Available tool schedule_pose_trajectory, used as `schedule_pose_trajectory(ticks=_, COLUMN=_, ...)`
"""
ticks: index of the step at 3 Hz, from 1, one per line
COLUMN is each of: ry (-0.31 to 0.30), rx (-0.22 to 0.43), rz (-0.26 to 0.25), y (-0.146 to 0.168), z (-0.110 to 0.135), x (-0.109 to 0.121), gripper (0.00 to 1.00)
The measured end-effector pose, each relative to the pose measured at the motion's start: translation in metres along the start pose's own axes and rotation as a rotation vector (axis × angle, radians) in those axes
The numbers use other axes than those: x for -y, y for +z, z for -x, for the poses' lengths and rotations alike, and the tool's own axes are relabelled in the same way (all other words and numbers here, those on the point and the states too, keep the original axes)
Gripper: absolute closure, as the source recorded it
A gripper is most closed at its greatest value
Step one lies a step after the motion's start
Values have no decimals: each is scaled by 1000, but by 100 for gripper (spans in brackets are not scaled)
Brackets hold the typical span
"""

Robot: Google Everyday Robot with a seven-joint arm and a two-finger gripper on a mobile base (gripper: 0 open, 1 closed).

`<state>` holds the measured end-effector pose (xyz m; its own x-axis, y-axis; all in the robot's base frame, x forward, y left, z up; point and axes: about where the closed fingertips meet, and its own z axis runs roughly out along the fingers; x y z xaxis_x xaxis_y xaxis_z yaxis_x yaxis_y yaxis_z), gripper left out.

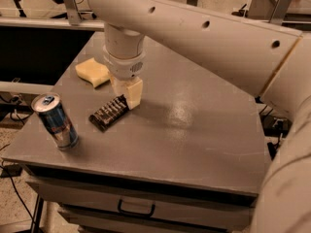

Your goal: Move rxbar chocolate near redbull can

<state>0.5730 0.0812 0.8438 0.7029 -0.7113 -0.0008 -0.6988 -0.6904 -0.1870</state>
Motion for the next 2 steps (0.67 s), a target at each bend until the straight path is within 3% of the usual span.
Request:
schedule_pose_trajectory(ticks=1, ry=-45, rx=4, rz=2, y=-3, z=19, x=-3, gripper=97)
schedule_pose_trajectory(ticks=2, ry=-80, rx=4, rz=8, y=-3, z=30, x=-3, gripper=68)
